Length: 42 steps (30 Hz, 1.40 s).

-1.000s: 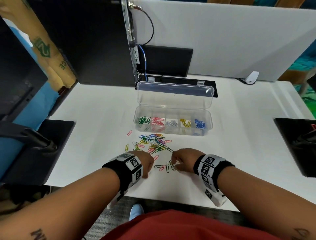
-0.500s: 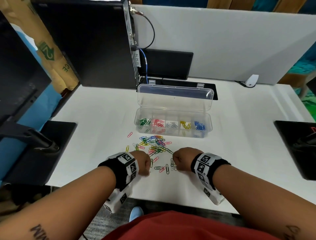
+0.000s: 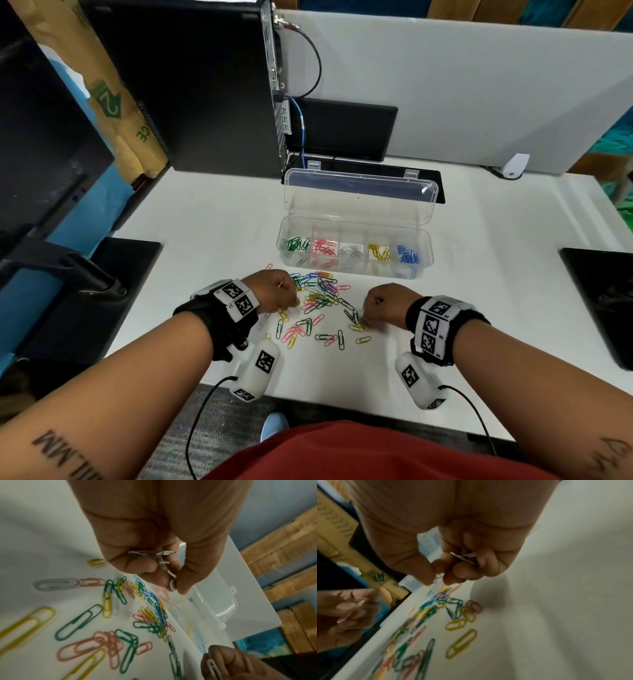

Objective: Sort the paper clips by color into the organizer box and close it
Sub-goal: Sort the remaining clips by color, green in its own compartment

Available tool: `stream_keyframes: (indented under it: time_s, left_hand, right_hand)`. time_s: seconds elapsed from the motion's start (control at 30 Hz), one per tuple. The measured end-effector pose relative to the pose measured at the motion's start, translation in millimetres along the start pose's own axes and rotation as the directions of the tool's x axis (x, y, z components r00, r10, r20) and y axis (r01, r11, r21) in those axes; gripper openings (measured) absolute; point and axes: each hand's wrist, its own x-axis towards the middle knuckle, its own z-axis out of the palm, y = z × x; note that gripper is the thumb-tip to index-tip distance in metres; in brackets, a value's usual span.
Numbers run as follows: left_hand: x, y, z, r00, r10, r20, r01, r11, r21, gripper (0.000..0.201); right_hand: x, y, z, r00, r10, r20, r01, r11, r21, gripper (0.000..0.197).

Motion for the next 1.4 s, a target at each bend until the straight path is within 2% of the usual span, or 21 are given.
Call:
stream_keyframes:
  time_s: [0.13,0.2,0.27,0.33,0.37,0.47,0.53,0.57,0.6,0.67,0.83,1.0,1.23,1.4]
  left_hand:
    - [-5,9,-6,0.995,-0.09,0.036,0.096,0.958,-0.272,0.021]
    - [-7,10,-8,0.987,-0.149,0.055,0.159,0.903,-0.399,0.025]
    - [-11,10,-10,0.985,-0.157,0.076,0.174,0.839,-0.515,0.028]
    - [-14,8,-12,0.983,-0.161,0.083,0.179,0.784,-0.595,0.03]
    - [-15,6,-14,0.982,-0.175,0.074,0.184,0.783,-0.594,0.03]
    - [-15,2,-22,0.969,-0.245,0.014,0.227,0.876,-0.426,0.023]
    - [-13,-4,-27,0.975,-0.216,-0.053,0.21,0.973,-0.092,0.017]
    - [-12,-9,-28,0.984,-0.163,-0.073,0.173,0.972,0.157,0.015]
    - [-12,-15,-28,0.991,-0.099,-0.086,0.123,0.921,0.37,0.016]
    - [-13,-25,-28,0.994,-0.056,-0.092,0.099,0.825,0.557,0.02]
    - [-10,-36,-19,0.995,-0.075,-0.073,0.104,0.754,0.649,0.033]
    - [-10,-34,-11,0.998,-0.051,-0.036,0.061,0.695,0.717,0.023]
    - [1,-38,-13,0.998,-0.057,0.002,0.042,0.772,0.634,0.025]
    - [4,-33,-20,0.999,-0.044,0.003,0.035,0.825,0.564,0.032]
  right_hand:
    - [4,-5,-1,1.0,0.002,-0.027,0.001,0.992,0.124,0.028]
    - [6,-8,-2,1.0,-0.017,0.001,0.016,0.983,0.185,0.028]
    - [9,-10,-2,0.999,-0.035,0.015,0.03,0.964,0.265,0.027]
    - [11,-14,-1,0.999,-0.035,0.024,0.024,0.936,0.351,0.025]
    - [13,-17,-1,0.999,-0.027,0.034,0.011,0.915,0.404,0.025]
    - [17,-25,0,0.997,-0.018,0.073,-0.029,0.806,0.592,0.031]
    - [20,-29,0,0.994,-0.035,0.099,-0.039,0.752,0.657,0.034]
    - [21,-30,1,0.994,-0.038,0.102,-0.042,0.732,0.68,0.033]
    - [22,-33,1,0.994,-0.032,0.1,-0.048,0.712,0.7,0.033]
    - [25,-37,2,0.995,0.0,0.1,-0.072,0.691,0.72,0.032]
    - [29,-45,5,0.991,0.024,0.129,-0.11,0.694,0.711,0.033]
    - [32,-54,6,0.991,0.029,0.133,-0.119,0.656,0.745,0.031]
    - [30,-57,2,0.988,0.087,0.129,-0.152,0.716,0.681,0.03]
    - [28,-61,-6,0.995,0.058,0.083,-0.097,0.762,0.64,0.031]
